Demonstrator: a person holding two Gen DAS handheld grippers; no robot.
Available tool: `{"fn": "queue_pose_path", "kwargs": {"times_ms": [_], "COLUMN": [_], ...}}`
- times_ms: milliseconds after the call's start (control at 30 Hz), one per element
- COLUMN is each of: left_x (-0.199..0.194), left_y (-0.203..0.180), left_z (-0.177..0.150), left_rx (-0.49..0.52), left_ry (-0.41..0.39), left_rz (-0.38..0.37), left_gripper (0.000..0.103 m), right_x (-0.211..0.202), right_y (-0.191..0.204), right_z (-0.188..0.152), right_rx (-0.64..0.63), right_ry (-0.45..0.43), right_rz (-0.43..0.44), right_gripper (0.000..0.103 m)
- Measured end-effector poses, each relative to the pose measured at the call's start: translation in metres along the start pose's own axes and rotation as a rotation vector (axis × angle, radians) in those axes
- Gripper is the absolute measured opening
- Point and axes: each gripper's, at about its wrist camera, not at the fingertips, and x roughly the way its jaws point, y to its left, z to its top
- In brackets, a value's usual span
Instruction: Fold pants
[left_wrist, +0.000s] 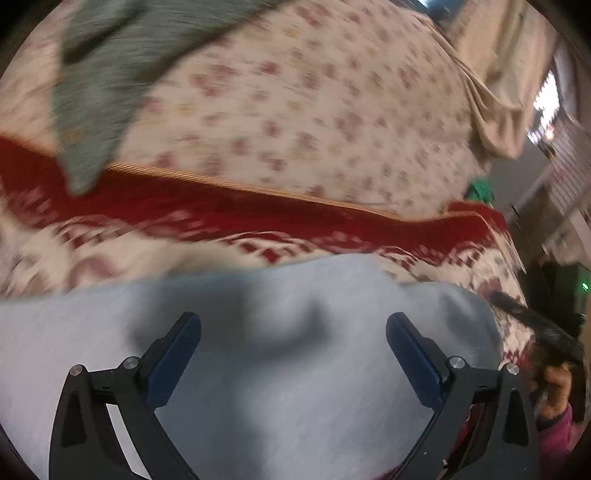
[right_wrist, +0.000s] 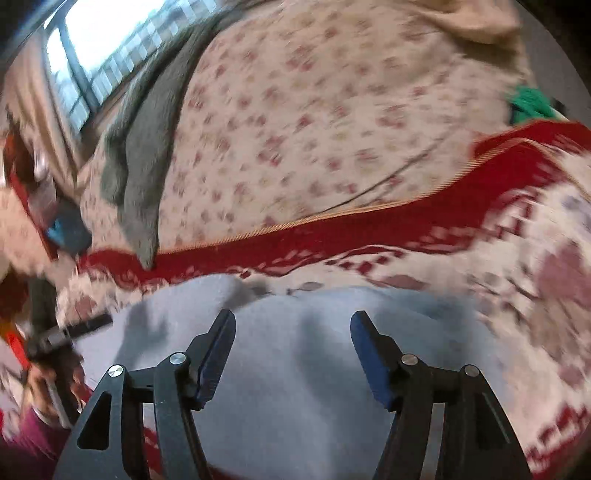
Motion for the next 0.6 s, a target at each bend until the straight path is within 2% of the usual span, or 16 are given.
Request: {"fn": "queue_pose_path", "kwargs": {"times_ms": [67, 133, 200, 233, 267, 300, 333, 433, 600], "left_x": [0.026, 0.054, 0.074, 0.087, 0.096, 0.102, 0.109, 0.129, 0.154], "left_y": [-0.017, -0.033, -0.044, -0.050, -0.055, -0.058, -0.062, -0.071, -0.077], "left_z": [0.014, 0.025, 0.034, 0.038, 0.041, 0.042, 0.043, 0.045, 0.039], "left_rx": [0.031, 0.070, 0.102, 0.114, 0.122, 0.129, 0.141, 0.180, 0.234], "left_ry": [0.036, 0.075, 0.102, 0.119, 0.135, 0.147, 0.163, 0.212, 0.287], "left_rz": [-0.025, -0.038, -0.046, -0.052, -0.061, -0.067, -0.072, -0.073, -0.036], "left_gripper": [0.100, 0.100, 0.100, 0.100, 0.100, 0.100, 0.100, 0.100, 0.100], "right_x": [0.026, 0.051, 0.071, 0.073, 0.071, 0.067, 0.062, 0.063, 0.062], "right_y": [0.003, -0.004, -0.026, -0.041, -0.060, -0.064, -0.062, -0.053, -0.057], "right_z": [0.006, 0.005, -0.006, -0.013, -0.024, -0.029, -0.033, -0.035, -0.032], "right_rx": [-0.034, -0.084, -0.085, -0.048, 0.012, 0.013, -0.022, -0.077, -0.045], "right_ry": [0.029, 0.079, 0.151, 0.165, 0.151, 0.121, 0.098, 0.108, 0.099], "right_rz": [-0.014, -0.084, -0.239, -0.269, -0.222, -0.202, -0.212, -0.260, -0.219], "right_gripper": [0.070, 0.070, 0.069, 0.067, 0.066, 0.066, 0.065, 0.067, 0.068]}}
